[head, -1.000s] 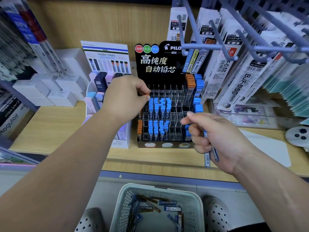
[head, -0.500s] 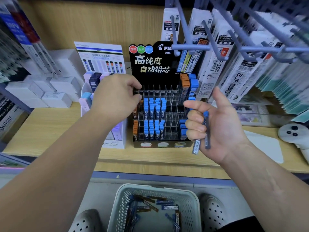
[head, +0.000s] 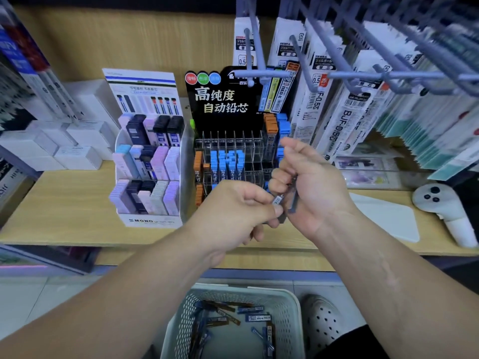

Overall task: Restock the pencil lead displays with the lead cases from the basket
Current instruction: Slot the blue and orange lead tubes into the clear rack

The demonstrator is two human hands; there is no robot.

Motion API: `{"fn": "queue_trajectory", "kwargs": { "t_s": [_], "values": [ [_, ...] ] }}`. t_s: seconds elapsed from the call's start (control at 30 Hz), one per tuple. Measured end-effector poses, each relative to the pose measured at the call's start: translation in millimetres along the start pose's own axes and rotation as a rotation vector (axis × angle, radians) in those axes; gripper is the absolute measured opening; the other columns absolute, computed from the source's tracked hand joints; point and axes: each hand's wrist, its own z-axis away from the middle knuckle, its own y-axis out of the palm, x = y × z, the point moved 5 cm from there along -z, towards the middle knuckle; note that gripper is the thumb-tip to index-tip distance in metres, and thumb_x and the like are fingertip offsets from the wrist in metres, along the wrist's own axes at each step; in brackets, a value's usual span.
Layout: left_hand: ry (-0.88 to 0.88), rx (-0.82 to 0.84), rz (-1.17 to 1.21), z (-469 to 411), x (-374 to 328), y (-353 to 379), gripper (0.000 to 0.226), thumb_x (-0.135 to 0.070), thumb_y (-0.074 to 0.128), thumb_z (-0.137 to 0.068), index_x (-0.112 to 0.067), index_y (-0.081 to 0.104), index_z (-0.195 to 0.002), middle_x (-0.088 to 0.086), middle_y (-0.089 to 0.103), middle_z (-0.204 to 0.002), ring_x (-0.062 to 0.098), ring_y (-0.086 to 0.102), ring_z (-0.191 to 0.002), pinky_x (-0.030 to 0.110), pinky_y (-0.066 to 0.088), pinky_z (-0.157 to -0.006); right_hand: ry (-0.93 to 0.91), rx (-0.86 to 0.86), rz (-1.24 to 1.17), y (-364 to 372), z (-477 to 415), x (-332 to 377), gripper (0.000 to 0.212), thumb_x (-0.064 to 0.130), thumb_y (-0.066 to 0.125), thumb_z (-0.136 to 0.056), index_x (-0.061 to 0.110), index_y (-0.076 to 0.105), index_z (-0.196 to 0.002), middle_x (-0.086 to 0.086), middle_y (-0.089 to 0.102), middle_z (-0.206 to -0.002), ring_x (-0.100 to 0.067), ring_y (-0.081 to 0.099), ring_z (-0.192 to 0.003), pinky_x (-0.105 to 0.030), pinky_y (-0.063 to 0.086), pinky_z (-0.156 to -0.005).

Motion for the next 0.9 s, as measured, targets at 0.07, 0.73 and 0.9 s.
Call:
{"fn": "queue_trajectory", "kwargs": {
  "t_s": [0.07,0.73,0.9],
  "values": [
    [-0.007,0.008,0.059,0.5,2.1,0.7,0.006,-0.006,0.072,-0.086,-0.009,0.070,-0.081,0.008,0.070,-0.069,0.016,0.053,-0.047,0.024,0.036,-0.041,0.005,0.007,0.053,-1.1,2.1,-0.3,0.024,0.008,0.043,-0.107,0.011,0.066,-0.115,0.001,0.046,-0.061,-0.013,0.045,-0.052,-0.026,0.044,-0.050],
    [0.047,-0.124,0.054,-3.7,2.2,-30.7,0.010,-0.007,0.072,-0.087,-0.012,0.068,-0.079,0.011,0.073,-0.072,0.018,0.055,-0.048,0.025,0.040,-0.045,-0.067,0.071,0.624,-9.4,-2.9,9.3,0.008,0.027,0.074,-0.091,0.019,0.074,-0.093,-0.004,0.058,-0.073,-0.003,0.036,-0.038,-0.019,0.025,-0.038],
    [0.098,-0.223,-0.053,-0.6,-6.9,-44.6,0.010,-0.019,0.077,-0.085,-0.021,0.071,-0.092,-0.003,0.074,-0.079,0.014,0.058,-0.053,0.028,0.049,-0.051,-0.232,0.099,0.739,-2.3,-9.9,22.4,0.004,0.019,0.074,-0.091,0.020,0.076,-0.088,0.013,0.060,-0.063,0.001,0.049,-0.041,-0.012,0.033,-0.042]
  ]
}}
